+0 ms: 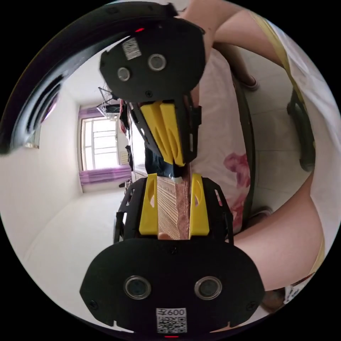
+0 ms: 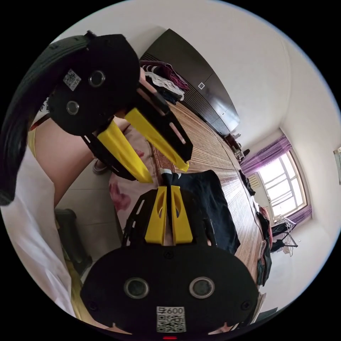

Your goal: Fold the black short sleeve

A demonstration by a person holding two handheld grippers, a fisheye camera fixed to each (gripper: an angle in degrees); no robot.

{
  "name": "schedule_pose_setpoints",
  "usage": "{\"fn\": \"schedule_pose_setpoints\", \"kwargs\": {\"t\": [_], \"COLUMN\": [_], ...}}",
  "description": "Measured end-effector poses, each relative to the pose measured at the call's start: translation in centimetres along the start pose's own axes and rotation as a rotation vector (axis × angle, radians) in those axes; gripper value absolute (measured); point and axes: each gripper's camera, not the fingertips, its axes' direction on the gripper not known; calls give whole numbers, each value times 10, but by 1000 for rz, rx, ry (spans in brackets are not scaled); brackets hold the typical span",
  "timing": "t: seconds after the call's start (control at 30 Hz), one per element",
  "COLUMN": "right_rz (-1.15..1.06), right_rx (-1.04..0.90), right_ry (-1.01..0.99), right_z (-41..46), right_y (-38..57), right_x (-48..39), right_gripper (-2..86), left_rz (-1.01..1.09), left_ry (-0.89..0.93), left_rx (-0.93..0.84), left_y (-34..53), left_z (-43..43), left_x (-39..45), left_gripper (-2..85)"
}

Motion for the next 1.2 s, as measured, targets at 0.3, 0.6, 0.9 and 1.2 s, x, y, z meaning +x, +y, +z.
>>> {"fn": "schedule_pose_setpoints", "kwargs": {"t": [0.3, 0.6, 0.9, 1.2], "right_rz": [-19, 67, 187, 81], "right_rx": [-17, -251, -406, -460], "right_ry": [52, 314, 302, 206], "right_z": [12, 32, 1, -64], "right_y": [-9, 4, 57, 20], "right_x": [-41, -36, -1, -27], "right_gripper": [-9, -8, -6, -8], "left_rz": [154, 12, -117, -232], "left_ry": [-46, -104, -35, 115], "left_rx": [-51, -51, -58, -88], "left_y": [-66, -107, -144, -196], "left_z": [-2, -36, -61, -108], "left_x": [50, 46, 53, 47], "left_gripper": [38, 27, 25, 25]}}
